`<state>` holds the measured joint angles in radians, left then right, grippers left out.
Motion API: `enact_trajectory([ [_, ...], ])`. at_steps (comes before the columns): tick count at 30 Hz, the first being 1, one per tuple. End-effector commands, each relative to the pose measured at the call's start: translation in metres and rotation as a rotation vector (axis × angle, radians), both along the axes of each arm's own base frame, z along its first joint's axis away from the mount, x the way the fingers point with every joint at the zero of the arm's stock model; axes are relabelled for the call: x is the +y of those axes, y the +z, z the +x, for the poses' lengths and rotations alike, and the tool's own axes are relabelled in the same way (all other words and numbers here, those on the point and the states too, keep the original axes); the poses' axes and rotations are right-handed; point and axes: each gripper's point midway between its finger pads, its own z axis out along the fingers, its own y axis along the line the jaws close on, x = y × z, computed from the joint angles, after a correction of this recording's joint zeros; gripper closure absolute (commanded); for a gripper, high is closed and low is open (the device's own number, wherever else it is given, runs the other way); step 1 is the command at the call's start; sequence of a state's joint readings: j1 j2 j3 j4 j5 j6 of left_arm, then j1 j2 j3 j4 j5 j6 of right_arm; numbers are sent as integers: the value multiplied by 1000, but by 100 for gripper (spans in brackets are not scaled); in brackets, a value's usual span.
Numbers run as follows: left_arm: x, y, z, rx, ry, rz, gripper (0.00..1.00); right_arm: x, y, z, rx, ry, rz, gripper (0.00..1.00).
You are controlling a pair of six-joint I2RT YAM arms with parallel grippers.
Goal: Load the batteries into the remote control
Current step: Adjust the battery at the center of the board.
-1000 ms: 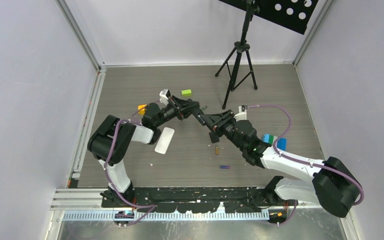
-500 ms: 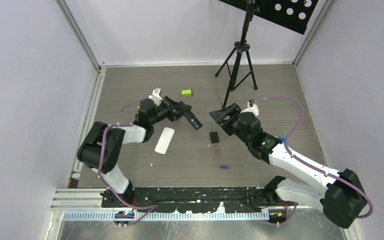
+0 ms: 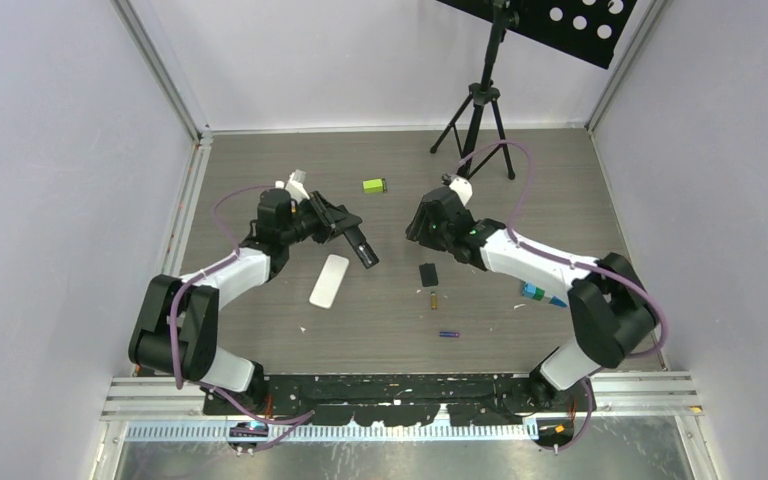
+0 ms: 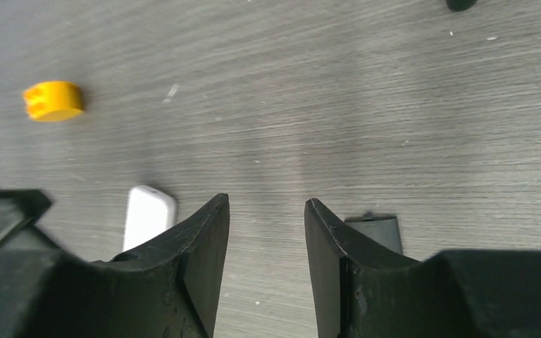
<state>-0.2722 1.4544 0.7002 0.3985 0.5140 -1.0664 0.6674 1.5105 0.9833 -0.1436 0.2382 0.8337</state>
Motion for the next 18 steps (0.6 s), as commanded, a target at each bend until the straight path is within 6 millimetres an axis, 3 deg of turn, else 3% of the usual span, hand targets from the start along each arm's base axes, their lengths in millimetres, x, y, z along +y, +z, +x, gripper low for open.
enact_trajectory([
  [1, -11, 25, -7, -108, -142, 2, 100, -6, -5, 8, 23, 29, -129, 51],
  [4, -17, 30, -14, -140, -211, -23, 100, -23, -19, -10, 115, 28, -216, 47],
  [9, -22, 38, -21, -211, -265, -44, 100, -49, -37, -57, 249, 79, -288, 40],
  [13, -29, 47, -30, -284, -319, -33, 100, -50, -51, -88, 320, 160, -292, 37],
  [18, -42, 64, -46, -391, -410, -24, 100, -45, -64, -102, 358, 198, -327, 38],
])
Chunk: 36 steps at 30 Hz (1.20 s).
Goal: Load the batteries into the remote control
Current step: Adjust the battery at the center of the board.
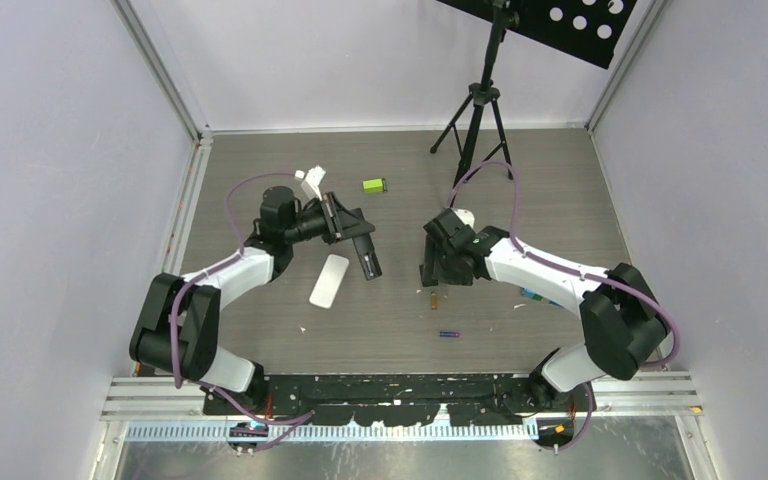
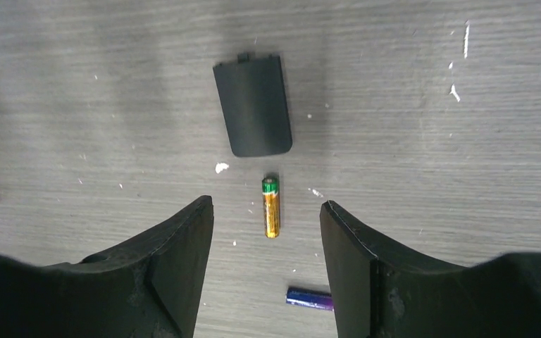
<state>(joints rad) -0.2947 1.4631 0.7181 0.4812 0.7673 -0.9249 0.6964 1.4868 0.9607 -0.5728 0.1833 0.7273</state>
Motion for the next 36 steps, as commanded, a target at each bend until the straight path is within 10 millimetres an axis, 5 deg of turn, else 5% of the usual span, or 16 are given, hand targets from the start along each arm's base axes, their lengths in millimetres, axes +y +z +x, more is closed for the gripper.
enact_trajectory([
  [1, -15, 43, -16, -227, -125, -26, 100, 5, -8, -14, 37, 55, -27, 39],
  [15, -15, 49, -28, -278, -147, -21, 100, 15, -46, -21, 111, -6, -75, 56],
  [23, -10, 48, -31, -285, -121, 19, 100, 1, -60, -21, 110, -213, -86, 91],
  [25, -8, 49, -31, -285, -112, 28, 100, -3, -57, -19, 91, -302, -69, 99],
  [36, 11, 50, -40, -294, -26, 137, 100, -29, -28, -2, -37, -801, 81, 100],
])
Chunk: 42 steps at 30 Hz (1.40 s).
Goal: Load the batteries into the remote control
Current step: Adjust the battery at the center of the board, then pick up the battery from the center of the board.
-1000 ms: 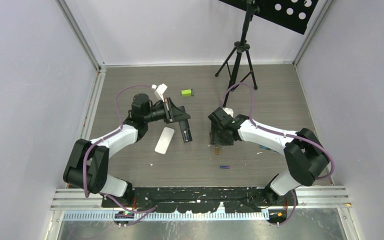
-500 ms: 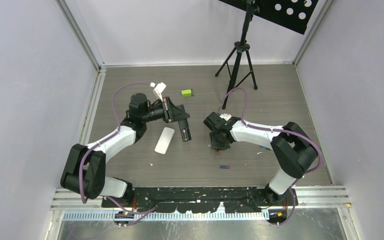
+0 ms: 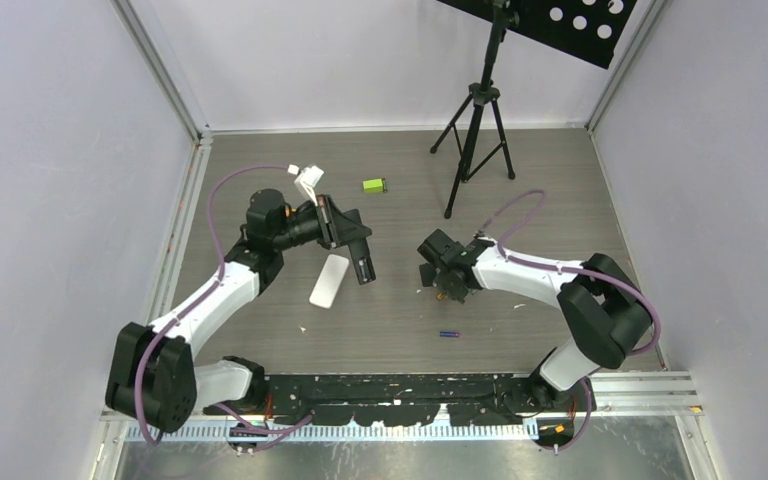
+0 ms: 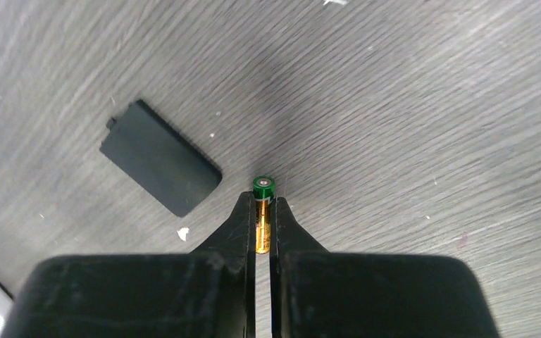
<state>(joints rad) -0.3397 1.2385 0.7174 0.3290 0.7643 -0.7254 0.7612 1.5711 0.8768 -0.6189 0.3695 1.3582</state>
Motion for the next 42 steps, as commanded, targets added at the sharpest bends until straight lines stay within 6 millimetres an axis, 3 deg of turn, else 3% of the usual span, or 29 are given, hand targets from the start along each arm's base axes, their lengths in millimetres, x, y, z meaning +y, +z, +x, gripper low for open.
enact_trajectory([
  [1, 14, 4, -4, -57, 70, 73, 100, -16, 19, 15, -108, -271, 37, 100],
  [10, 19, -2, -11, -34, 81, 92, 100, -33, 9, 16, -106, -442, 69, 98],
  [12, 19, -2, -11, -29, 82, 92, 100, -34, 8, 17, -101, -444, 73, 92],
  [16, 18, -3, -10, -23, 83, 92, 100, -31, 12, 19, -103, -409, 97, 69],
  [18, 18, -3, -9, -22, 83, 92, 100, -27, 22, 23, -125, -348, 113, 64],
  [20, 19, -2, -9, -26, 87, 97, 100, -22, 33, 28, -147, -210, 132, 61],
  [26, 19, -1, -7, -24, 87, 102, 100, -35, 71, 39, -217, 260, 2, 49],
  [31, 18, 0, -5, -19, 79, 114, 100, -25, 99, 43, -194, 748, -149, 46],
  [33, 19, 2, -5, -22, 85, 119, 100, -39, 107, 50, -146, 826, -281, 46],
  [37, 21, 7, -5, -32, 96, 122, 100, -55, 97, 54, -57, 1049, -455, 46],
  [42, 24, 10, -4, -37, 107, 146, 100, -51, 53, 7, 113, 1389, -442, 46],
])
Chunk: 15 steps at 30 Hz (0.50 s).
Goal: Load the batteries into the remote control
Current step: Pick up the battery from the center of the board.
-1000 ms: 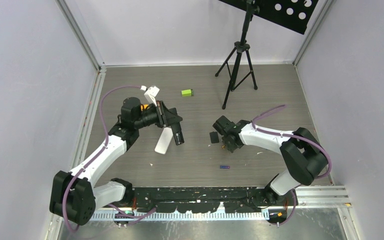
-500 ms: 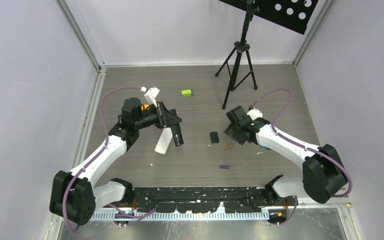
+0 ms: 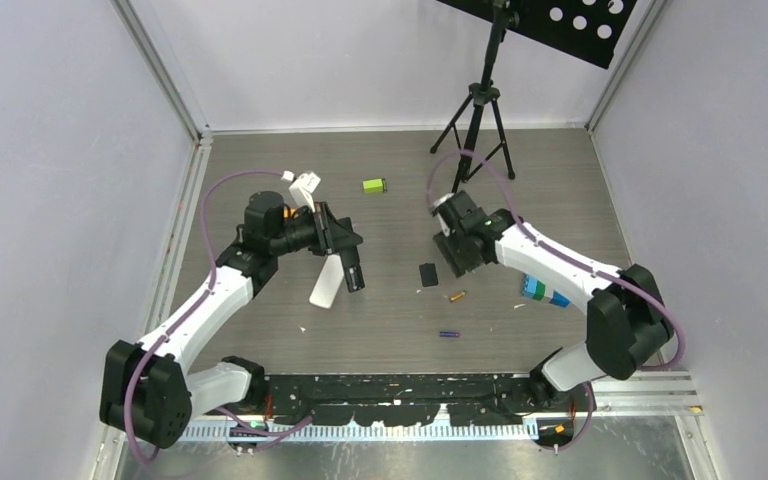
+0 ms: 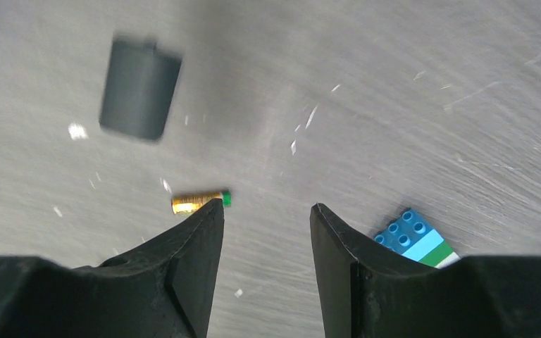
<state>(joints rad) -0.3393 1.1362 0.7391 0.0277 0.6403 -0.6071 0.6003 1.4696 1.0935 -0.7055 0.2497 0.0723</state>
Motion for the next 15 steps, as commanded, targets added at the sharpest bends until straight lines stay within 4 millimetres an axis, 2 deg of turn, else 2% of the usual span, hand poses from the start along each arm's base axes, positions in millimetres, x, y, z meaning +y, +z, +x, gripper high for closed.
enact_trajectory([
  [1, 2, 29, 6, -96, 10, 5, 100, -6, -39, -50, 198, 369, -170, 46],
  [3, 2, 30, 8, -98, 15, 7, 100, 2, -45, -53, 204, 402, -174, 45],
  [7, 0, 31, 12, -97, 6, 8, 100, 25, -48, -45, 201, 448, -118, 44],
  [11, 0, 29, 11, -80, -5, 21, 100, 22, -63, -32, 179, 456, -180, 44],
  [15, 0, 27, 11, -81, -7, 32, 100, 17, -76, -35, 225, 465, -218, 44],
])
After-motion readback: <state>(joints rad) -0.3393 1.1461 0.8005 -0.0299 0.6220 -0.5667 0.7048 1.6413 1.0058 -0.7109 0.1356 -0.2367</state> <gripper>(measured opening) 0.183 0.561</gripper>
